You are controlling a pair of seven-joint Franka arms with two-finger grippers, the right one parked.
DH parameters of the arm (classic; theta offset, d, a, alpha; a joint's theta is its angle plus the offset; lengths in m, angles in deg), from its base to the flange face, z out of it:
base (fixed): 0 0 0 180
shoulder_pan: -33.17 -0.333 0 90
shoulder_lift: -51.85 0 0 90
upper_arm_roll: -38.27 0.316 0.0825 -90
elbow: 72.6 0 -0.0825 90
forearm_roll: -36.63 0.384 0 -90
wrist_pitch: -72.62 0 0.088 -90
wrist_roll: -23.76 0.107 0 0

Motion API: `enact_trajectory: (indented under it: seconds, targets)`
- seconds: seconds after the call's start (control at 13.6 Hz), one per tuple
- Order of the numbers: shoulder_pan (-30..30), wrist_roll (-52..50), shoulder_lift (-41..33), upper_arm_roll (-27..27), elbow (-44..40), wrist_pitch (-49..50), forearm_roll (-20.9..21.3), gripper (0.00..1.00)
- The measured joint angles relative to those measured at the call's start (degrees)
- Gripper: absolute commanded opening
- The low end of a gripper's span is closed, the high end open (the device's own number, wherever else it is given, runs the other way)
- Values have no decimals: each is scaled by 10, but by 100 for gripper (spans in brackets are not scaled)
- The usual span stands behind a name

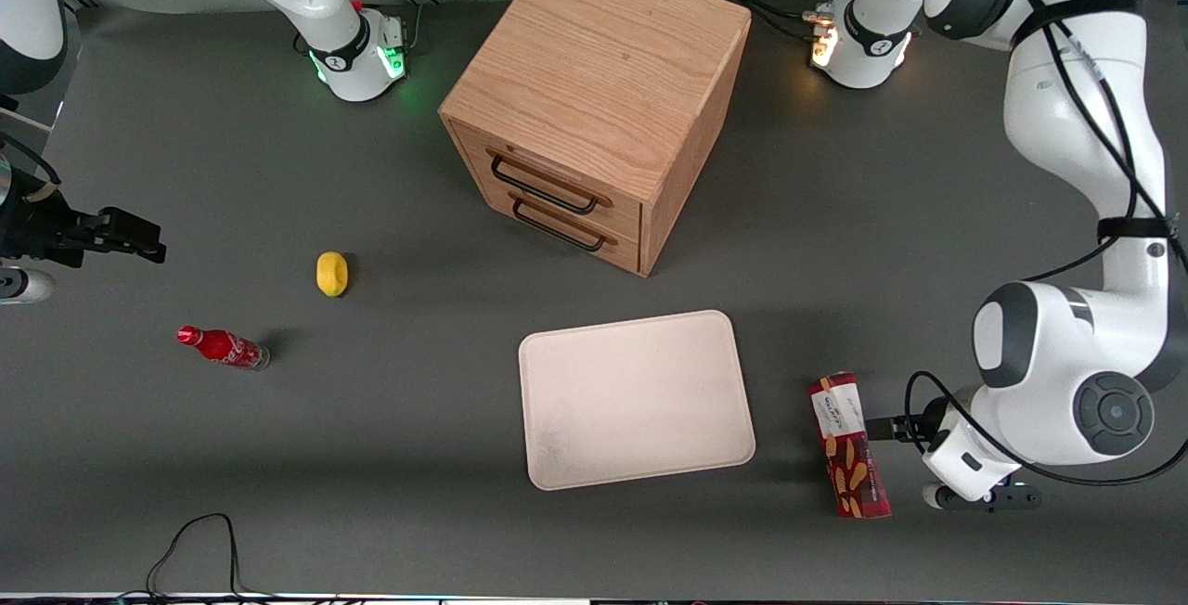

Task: Place red cookie box on tray
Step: 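Move the open left gripper down over the red shortbread box's end, then close the left gripper on the end of the shortbread box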

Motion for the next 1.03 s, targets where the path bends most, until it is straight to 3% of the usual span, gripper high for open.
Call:
enact_trajectory:
  seconds: [0.74,0.81,0.88,0.96,1.03]
  targets:
    - [11,-39,59,-5,0,-93,-17,99]
    - [12,-40,62,-5,0,-96,-18,94]
    - [13,-40,62,-5,0,-97,-18,64]
    - [15,-41,62,-5,0,-97,-18,1]
    - [15,-41,62,-5,0,-97,-18,0]
